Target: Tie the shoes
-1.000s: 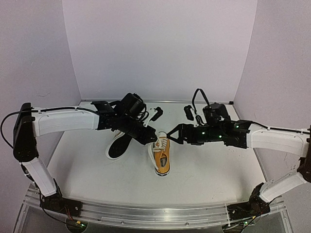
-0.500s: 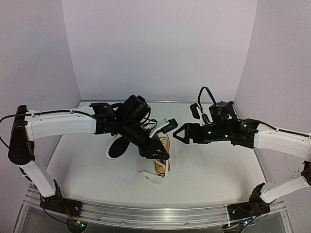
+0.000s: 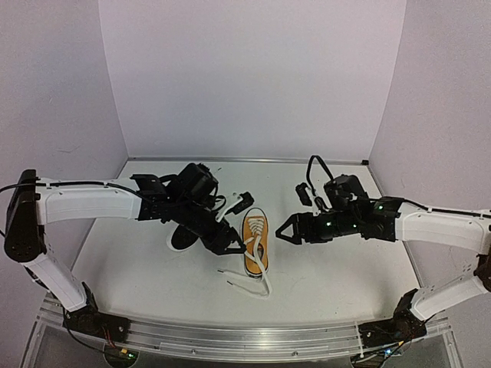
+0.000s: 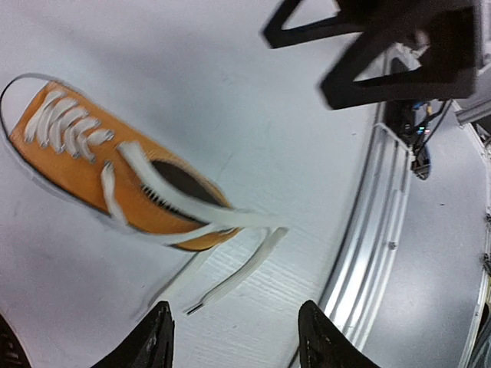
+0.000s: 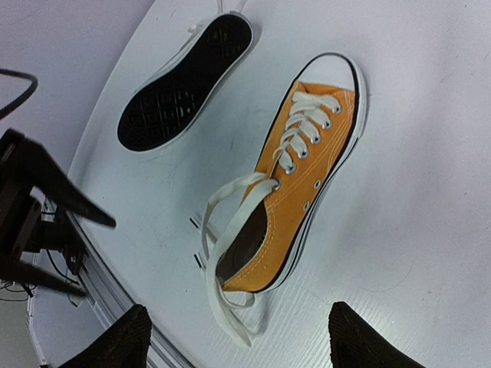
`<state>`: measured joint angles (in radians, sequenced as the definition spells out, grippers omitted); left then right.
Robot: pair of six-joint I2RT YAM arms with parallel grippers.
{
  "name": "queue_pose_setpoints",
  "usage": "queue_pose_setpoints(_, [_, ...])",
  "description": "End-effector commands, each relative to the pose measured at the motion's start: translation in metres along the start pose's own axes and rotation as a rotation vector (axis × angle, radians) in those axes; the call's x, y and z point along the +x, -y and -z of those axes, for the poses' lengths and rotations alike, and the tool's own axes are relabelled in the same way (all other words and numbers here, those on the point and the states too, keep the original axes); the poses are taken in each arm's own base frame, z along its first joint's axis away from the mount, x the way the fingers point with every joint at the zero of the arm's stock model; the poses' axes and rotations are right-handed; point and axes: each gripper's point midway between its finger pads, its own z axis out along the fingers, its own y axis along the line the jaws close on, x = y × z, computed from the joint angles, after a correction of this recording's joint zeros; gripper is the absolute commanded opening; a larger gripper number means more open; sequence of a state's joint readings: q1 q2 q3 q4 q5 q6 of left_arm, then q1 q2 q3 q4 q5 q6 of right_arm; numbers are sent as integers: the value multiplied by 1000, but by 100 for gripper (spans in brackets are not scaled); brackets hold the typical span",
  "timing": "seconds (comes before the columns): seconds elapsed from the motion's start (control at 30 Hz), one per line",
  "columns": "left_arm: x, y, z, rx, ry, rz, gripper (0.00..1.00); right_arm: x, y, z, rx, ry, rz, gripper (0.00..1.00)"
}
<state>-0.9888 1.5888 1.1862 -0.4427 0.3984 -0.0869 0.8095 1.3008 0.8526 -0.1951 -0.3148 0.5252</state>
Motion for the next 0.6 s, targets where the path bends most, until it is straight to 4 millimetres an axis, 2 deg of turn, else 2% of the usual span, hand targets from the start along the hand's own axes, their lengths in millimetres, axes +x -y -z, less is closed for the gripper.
queue_pose_setpoints(0.0, [20,-21,0,-89,10,23,54,26,-2,-7,-41,-63,-11,73])
queue_pose_setpoints(0.13, [35,-29,-3,-109,35,21,54,49,6,-15,-54,-82,-40,70])
queue_pose_setpoints(0.27, [35,-32,-2,-97,93,20,55,73,2,-28,-102,-85,-57,68])
queue_pose_setpoints(0.47, [49,-47,-17,-129,121,-17,57,98,-2,-50,-111,-97,-27,67])
queue_pose_setpoints(0.57, [50,-52,-20,-152,168,-83,56,103,-5,-57,-118,-105,-29,65])
